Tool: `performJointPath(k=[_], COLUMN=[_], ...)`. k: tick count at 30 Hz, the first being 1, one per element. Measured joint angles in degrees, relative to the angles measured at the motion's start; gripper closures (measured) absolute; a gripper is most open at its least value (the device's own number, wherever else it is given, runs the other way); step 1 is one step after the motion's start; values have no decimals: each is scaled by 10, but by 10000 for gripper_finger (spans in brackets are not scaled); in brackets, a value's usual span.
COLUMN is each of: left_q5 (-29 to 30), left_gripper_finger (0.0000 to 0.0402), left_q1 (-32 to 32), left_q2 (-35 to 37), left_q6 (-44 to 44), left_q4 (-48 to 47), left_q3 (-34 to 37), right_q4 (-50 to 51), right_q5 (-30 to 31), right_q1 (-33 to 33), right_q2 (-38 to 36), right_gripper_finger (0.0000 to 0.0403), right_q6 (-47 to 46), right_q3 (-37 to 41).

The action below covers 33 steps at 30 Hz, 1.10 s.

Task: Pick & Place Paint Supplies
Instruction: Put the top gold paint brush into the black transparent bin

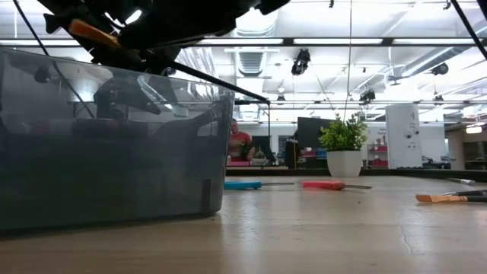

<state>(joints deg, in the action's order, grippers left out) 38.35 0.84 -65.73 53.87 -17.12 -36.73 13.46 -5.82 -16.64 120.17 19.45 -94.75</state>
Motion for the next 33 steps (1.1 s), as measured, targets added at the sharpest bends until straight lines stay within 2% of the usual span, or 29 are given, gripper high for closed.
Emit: performJointPath(k=[8,17,22,33], left_q5=[0,0,0,0], left_gripper_finger=[169,169,169,169], left_q1=[0,0,0,0], left_q2=[0,0,0,0], left_q6=[0,0,0,0], left_q4=[0,1,1,0], left_q3=[0,0,0,0], right_q4=[-75,-159,-213,-233], right_q5=[-5,-9,-46,-53], right_q1=[0,0,0,-5], right_q2=[8,27,50,54], right_gripper_finger=[388,388,388,388], right_q6=[17,-25,-48,-74], right_q3=[-13,-11,-10,-7])
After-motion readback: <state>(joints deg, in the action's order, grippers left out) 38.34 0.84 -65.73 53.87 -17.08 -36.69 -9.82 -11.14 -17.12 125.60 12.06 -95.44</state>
